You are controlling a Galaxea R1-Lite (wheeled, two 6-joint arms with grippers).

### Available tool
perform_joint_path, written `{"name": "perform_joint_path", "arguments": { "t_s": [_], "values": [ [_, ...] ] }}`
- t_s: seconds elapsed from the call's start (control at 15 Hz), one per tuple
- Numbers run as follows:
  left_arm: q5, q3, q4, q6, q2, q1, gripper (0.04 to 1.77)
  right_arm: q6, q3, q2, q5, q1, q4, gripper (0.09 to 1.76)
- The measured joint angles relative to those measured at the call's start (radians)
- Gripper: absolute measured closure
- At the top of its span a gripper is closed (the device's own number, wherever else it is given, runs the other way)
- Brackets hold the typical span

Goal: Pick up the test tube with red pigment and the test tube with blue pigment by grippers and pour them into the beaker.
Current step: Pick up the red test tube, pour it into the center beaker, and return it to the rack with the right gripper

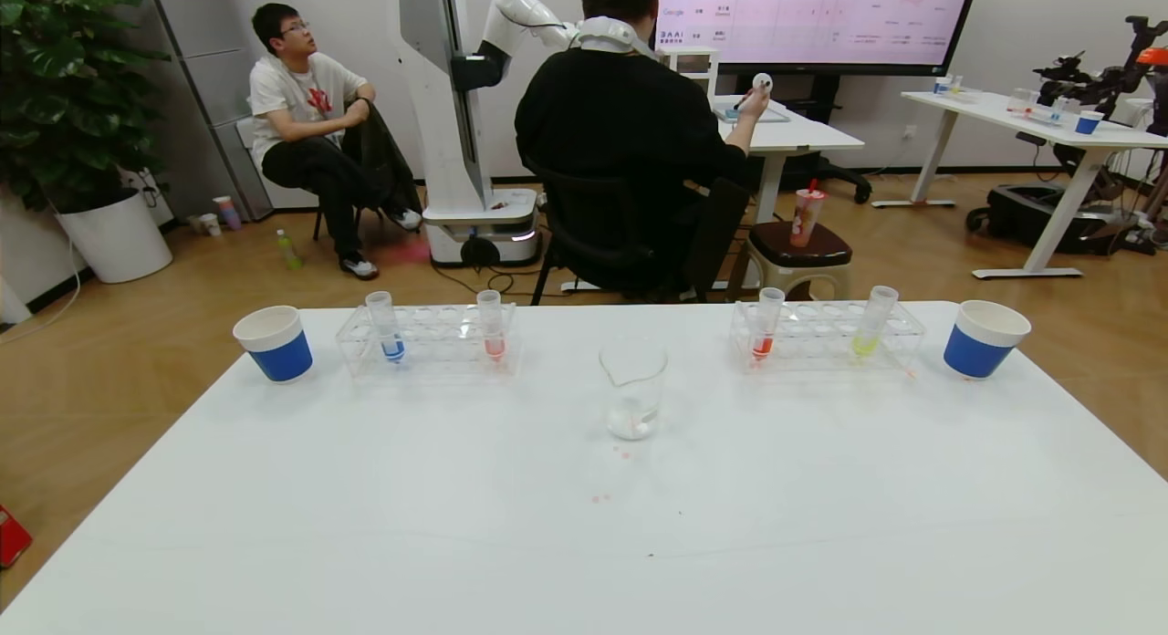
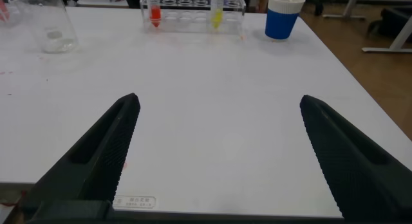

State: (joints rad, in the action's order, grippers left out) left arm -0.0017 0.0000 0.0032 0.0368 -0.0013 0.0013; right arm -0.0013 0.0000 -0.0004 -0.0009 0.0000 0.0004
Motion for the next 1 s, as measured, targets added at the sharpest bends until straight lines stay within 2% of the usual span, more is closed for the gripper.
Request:
{"name": "perform_joint_path", "arguments": {
  "t_s": [1.0],
  "values": [
    [0.000, 0.000, 0.000, 0.000, 0.000, 0.000, 0.06, -0.004, 0.000, 0.000, 0.009, 0.001, 0.000, 0.11]
  ]
}}
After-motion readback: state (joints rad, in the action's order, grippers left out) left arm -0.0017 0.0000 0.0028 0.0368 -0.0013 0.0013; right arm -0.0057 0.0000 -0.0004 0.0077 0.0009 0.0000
